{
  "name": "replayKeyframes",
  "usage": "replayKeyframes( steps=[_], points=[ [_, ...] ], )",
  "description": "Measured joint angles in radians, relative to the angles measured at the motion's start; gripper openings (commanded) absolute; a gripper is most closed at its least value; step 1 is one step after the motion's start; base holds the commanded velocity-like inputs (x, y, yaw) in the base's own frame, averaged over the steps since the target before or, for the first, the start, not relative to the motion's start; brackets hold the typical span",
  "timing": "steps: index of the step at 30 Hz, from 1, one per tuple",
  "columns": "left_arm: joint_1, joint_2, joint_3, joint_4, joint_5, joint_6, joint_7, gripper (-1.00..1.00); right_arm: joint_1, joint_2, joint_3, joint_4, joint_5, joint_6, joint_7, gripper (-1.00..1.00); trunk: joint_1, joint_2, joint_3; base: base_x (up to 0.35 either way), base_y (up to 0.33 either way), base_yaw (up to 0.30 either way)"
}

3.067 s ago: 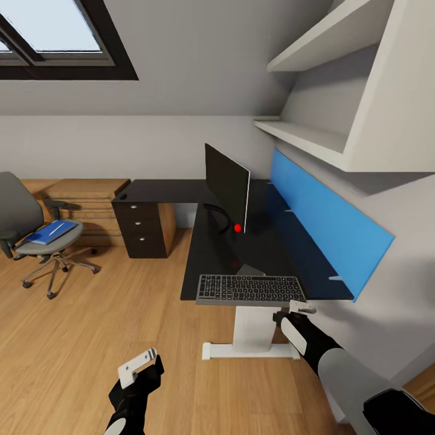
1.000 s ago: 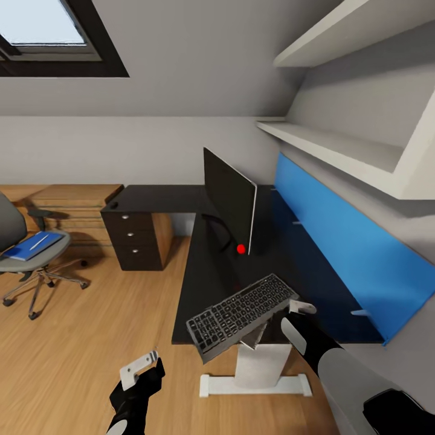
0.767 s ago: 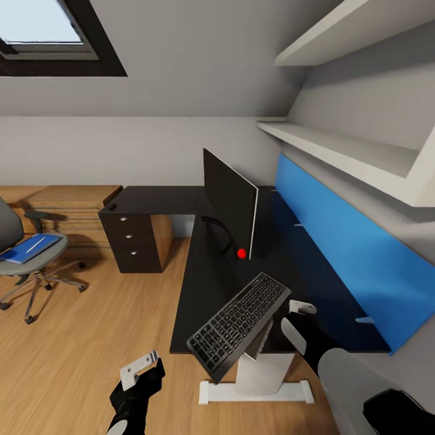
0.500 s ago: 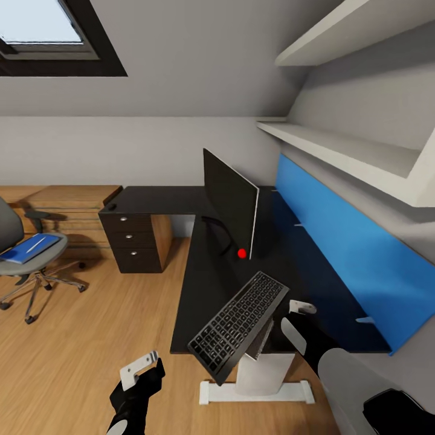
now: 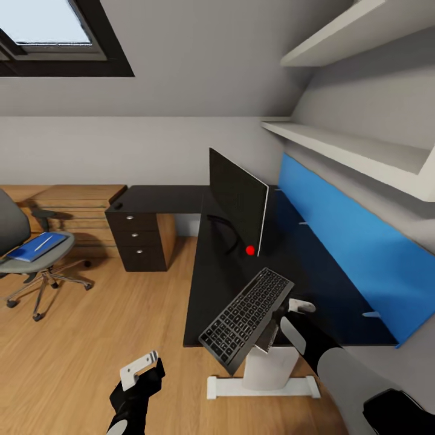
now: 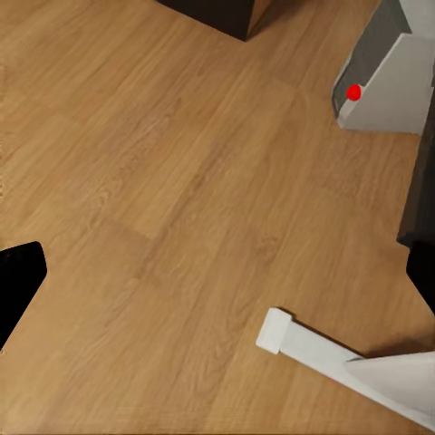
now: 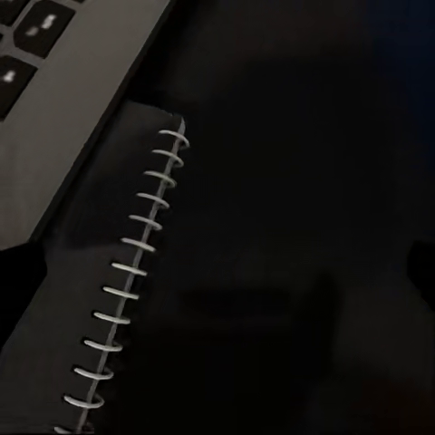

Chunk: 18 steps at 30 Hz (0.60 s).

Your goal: In the bedroom, organize the workspace by keeping the computer under the desk, ensuring the monitor is on the desk, placing the keyboard on the desk next to the monitor, placing the mouse on the desk next to the keyboard, moving the folder from the swivel chair onto the desk next to the mouse, stacking the notebook on top of the folder with the pen on top of the notebook, and positioning the swivel chair next to the desk.

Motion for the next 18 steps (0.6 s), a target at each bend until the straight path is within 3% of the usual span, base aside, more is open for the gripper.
replayKeyframes(
  steps=[12, 18],
  points=[
    [0.000, 0.000, 0.000, 0.003, -0.001, -0.001, -0.001, 1.00, 0.000, 0.000, 0.003, -0.044, 0.000, -0.005, 0.003, 1.00, 0.000, 0.000, 0.000, 0.033, 0.155, 0.000],
    [0.000, 0.000, 0.000, 0.014, -0.002, -0.002, -0.002, 1.00, 0.000, 0.000, 0.003, -0.044, 0.000, -0.005, 0.003, 1.00, 0.000, 0.000, 0.000, 0.020, 0.039, 0.000]
  ],
)
